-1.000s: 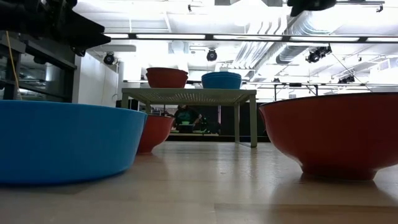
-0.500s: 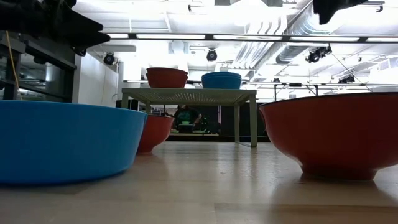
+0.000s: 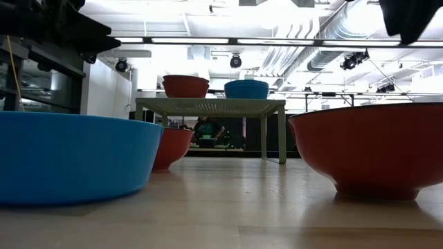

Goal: Pick & Place Mini bowls
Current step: Stack the white and red bowl on top of the stacked white and red bowls on the shelf

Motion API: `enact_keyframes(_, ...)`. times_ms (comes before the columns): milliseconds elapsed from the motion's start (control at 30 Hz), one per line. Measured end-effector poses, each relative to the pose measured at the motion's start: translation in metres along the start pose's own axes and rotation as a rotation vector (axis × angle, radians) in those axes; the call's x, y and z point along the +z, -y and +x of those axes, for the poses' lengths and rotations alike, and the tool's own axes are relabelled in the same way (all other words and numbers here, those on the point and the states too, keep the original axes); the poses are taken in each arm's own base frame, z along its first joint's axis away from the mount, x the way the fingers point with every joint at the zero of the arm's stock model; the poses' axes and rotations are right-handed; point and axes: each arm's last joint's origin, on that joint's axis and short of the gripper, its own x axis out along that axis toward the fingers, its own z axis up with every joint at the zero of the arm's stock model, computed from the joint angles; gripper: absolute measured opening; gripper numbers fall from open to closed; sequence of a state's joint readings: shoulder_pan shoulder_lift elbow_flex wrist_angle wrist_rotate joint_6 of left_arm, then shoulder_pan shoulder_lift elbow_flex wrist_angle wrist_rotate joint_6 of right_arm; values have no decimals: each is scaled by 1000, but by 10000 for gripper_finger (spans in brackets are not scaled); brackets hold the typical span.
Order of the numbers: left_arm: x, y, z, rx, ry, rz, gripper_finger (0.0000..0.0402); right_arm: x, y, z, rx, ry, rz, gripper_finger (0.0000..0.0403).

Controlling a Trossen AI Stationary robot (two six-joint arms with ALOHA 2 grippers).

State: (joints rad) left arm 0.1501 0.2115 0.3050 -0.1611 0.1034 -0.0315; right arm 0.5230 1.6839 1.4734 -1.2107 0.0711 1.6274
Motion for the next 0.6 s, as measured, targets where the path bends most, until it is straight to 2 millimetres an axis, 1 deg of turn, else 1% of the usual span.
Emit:
enact_keyframes(133, -2, 0, 0, 0, -21, -2, 195, -8, 1, 7, 31, 27, 33, 101)
enact_keyframes(233, -2, 0, 0, -19, -24, -3, 195, -18, 2, 24, 83, -4, 49, 108)
enact_keyframes(300, -2, 1, 0, -29, -23, -3, 195, -25, 3, 40, 109, -32, 59, 122)
enact_keyframes(400, -2, 1, 0, -42, -24, -4, 195, -29, 13, 57, 87, -47, 86, 149)
enact_keyframes(467, -2, 1, 0, -45, -24, -6, 195, -29, 17, 65, 81, -59, 102, 168)
enact_keyframes(600, -2, 1, 0, -47, -24, -6, 195, -31, 17, 75, 126, -89, 96, 196)
